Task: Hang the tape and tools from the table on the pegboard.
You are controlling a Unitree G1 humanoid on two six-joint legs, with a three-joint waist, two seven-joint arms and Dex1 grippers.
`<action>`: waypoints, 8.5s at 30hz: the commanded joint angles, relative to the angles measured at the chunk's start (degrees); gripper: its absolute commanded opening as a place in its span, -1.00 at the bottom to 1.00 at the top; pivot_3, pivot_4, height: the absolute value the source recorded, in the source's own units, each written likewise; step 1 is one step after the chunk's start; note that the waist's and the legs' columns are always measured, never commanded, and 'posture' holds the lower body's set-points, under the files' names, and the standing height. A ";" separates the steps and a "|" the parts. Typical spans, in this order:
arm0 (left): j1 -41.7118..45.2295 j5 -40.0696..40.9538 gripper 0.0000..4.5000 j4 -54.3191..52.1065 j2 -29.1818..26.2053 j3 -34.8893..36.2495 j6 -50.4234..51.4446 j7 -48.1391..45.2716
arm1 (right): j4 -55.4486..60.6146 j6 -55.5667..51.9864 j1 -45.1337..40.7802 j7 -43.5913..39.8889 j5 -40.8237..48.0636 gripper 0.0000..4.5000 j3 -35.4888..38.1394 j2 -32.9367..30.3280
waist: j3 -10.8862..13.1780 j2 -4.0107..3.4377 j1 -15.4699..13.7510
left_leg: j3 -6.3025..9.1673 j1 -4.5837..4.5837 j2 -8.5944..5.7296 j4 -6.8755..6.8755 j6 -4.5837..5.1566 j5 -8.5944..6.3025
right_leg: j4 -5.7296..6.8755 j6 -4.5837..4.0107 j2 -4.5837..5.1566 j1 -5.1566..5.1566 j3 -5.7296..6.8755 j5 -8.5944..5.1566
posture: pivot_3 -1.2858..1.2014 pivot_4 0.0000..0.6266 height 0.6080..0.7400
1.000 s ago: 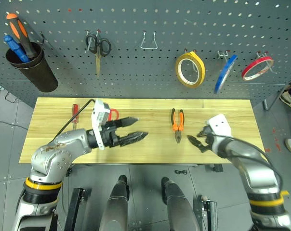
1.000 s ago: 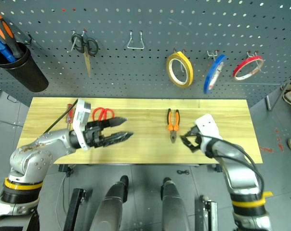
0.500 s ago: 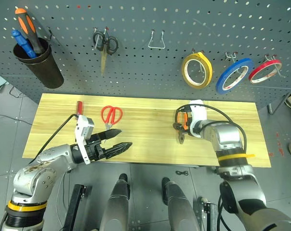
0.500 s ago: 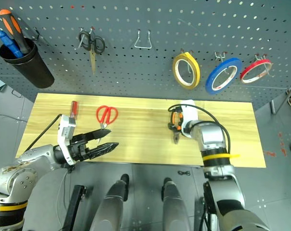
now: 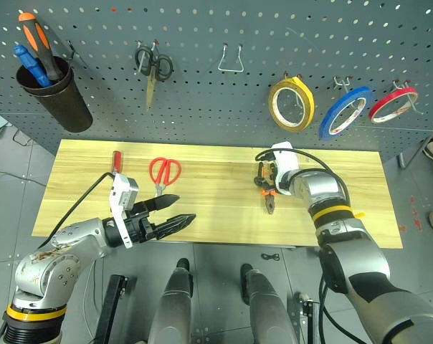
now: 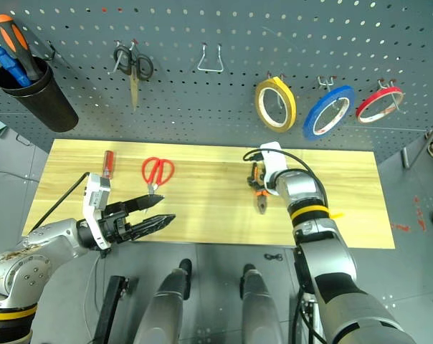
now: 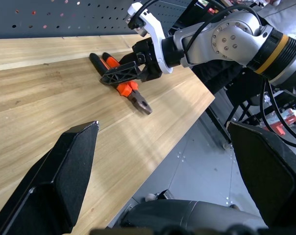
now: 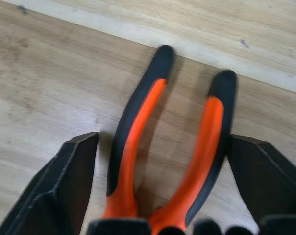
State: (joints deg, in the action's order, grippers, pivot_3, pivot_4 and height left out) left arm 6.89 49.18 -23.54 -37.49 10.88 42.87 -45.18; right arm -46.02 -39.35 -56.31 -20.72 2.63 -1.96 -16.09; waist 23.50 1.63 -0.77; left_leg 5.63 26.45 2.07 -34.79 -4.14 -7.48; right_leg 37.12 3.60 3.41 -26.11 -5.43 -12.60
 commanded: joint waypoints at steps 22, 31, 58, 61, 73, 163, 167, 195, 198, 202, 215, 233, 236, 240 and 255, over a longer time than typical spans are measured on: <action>14.38 27.67 1.00 2.86 1.56 12.76 6.36 16.69 | 61.42 10.72 2.82 -8.64 7.59 0.32 1.85 -2.22 | -0.08 0.13 -0.09 | 0.10 0.28 0.05 -0.16 -0.20 0.15 | 0.10 0.00 -0.02 -0.17 0.11 0.05 | 0.17 0.15 1.00; 29.59 27.72 1.00 13.23 4.27 13.56 2.59 20.87 | 36.93 36.45 -10.94 0.03 1.38 0.32 2.73 1.95 | -0.17 0.29 -0.37 | 0.10 0.37 0.05 0.00 -0.33 0.42 | 0.02 -0.07 0.04 -0.19 0.29 0.22 | 0.19 0.12 1.00; 29.65 28.02 1.00 11.26 5.96 13.43 2.83 21.91 | 15.19 56.47 -13.61 6.49 -0.99 0.32 2.99 7.55 | -0.31 0.52 -0.76 | 0.35 0.45 0.07 0.07 -0.71 0.67 | 0.21 -0.21 0.05 -0.29 0.53 0.32 | 0.21 0.05 1.00; 29.10 27.82 1.00 10.95 5.83 13.31 2.92 21.75 | 15.15 55.90 -12.37 6.43 -1.74 0.32 2.80 7.36 | -0.31 0.53 -0.92 | 0.37 0.43 0.07 0.06 -0.74 0.73 | 0.34 -0.22 0.05 -0.29 0.55 0.32 | 0.22 0.04 1.00; 29.38 26.00 1.00 12.15 5.36 12.77 2.87 20.25 | 18.99 52.24 -10.11 3.34 -0.62 0.98 2.75 5.70 | -0.34 0.57 -1.28 | 0.39 0.37 0.10 0.08 -0.78 1.01 | 0.51 -0.28 0.05 -0.28 0.63 0.41 | 0.21 0.02 1.00; 7.13 -41.46 -0.95 -14.73 18.98 -4.89 -17.80 32.91 | 69.49 5.77 10.89 -17.69 41.48 1.00 11.10 -13.13 | -0.62 0.67 0.04 | 0.31 0.42 0.26 -0.09 -0.54 1.19 | 0.51 -0.26 0.05 -0.09 0.87 0.43 | 0.14 0.04 1.00; 8.85 -43.07 -0.95 -15.25 18.87 -4.17 -17.95 34.93 | 68.19 6.32 9.68 -17.89 41.75 1.00 11.05 -12.62 | -0.63 0.67 0.11 | 0.31 0.42 0.27 -0.09 -0.52 1.20 | 0.51 -0.27 0.05 -0.09 0.89 0.44 | 0.14 0.03 1.00; 13.45 -46.54 -0.95 -5.31 20.02 -6.56 -17.92 37.94 | 65.05 8.65 5.46 -17.58 38.96 1.00 9.87 -11.14 | -0.69 0.68 0.11 | 0.33 0.45 0.29 -0.08 -0.49 1.23 | 0.52 -0.30 0.05 -0.10 0.99 0.46 | 0.13 -0.03 1.00; 12.68 -46.36 -0.32 -5.53 19.96 -6.59 -18.05 37.38 | 65.12 8.56 5.60 -17.78 38.89 1.00 9.80 -11.22 | -0.69 0.68 0.13 | 0.33 0.45 0.29 -0.08 -0.49 1.24 | 0.52 -0.30 0.06 -0.11 0.99 0.46 | 0.13 -0.05 1.00; 9.23 -46.25 0.57 -5.93 19.81 -5.58 -18.88 37.00 | 65.85 8.46 7.08 -19.03 38.77 1.00 9.05 -11.52 | -0.74 0.67 0.24 | 0.33 0.44 0.30 -0.07 -0.49 1.24 | 0.53 -0.31 0.06 -0.11 0.99 0.47 | 0.13 -0.05 1.00; 9.35 -44.05 0.98 18.35 11.81 4.13 -17.19 33.56 | 69.95 2.84 15.28 -22.70 33.60 1.00 -3.34 -15.86 | -0.94 0.65 0.24 | 0.32 0.44 0.42 -0.06 -0.35 1.34 | 0.56 -0.26 0.03 -0.10 1.17 0.43 | 0.12 0.13 1.00; 39.17 -46.94 0.98 73.46 5.24 -0.88 -28.19 27.46 | 65.98 -2.94 7.72 -22.09 30.45 1.00 -6.33 -13.24 | -0.81 0.63 0.28 | 0.33 0.71 0.53 -0.07 -0.29 1.38 | 0.59 -0.21 0.02 -0.20 1.42 0.39 | 0.09 0.40 1.00; 41.95 -47.97 0.98 78.53 5.49 -1.85 -31.25 27.96 | 65.91 -3.81 7.16 -22.45 30.67 1.00 -6.00 -13.56 | -0.69 0.64 0.61 | 0.33 0.71 0.54 -0.06 -0.29 1.38 | 0.59 -0.14 0.02 -0.21 1.42 0.33 | 0.09 0.46 1.00; 44.64 -48.92 0.98 83.46 6.05 -2.66 -32.40 29.57 | 65.95 -4.75 6.98 -23.00 30.80 1.00 -5.79 -14.07 | -0.43 0.62 0.77 | 0.32 0.73 0.53 -0.05 -0.28 1.38 | 0.60 -0.15 0.02 -0.21 1.41 0.32 | 0.09 0.51 1.00; 46.60 -48.61 0.98 83.69 4.70 -2.16 -33.31 29.44 | 65.48 -7.01 5.48 -24.82 31.64 1.00 -2.62 -16.97 | 1.91 0.58 0.65 | 0.33 0.76 0.54 -0.04 -0.28 1.39 | 0.86 -0.05 0.02 -0.32 1.42 0.12 | 0.12 0.68 1.00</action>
State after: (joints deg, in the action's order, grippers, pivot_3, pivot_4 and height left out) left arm 52.61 0.35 61.54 -31.54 8.41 10.09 -15.27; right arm 18.09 -46.30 -50.34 -44.97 32.98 -6.85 -32.47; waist 25.41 2.21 -0.13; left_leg 5.96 27.21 2.61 -34.83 -4.42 -6.10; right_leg 37.99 3.56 3.43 -26.44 -4.02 -12.48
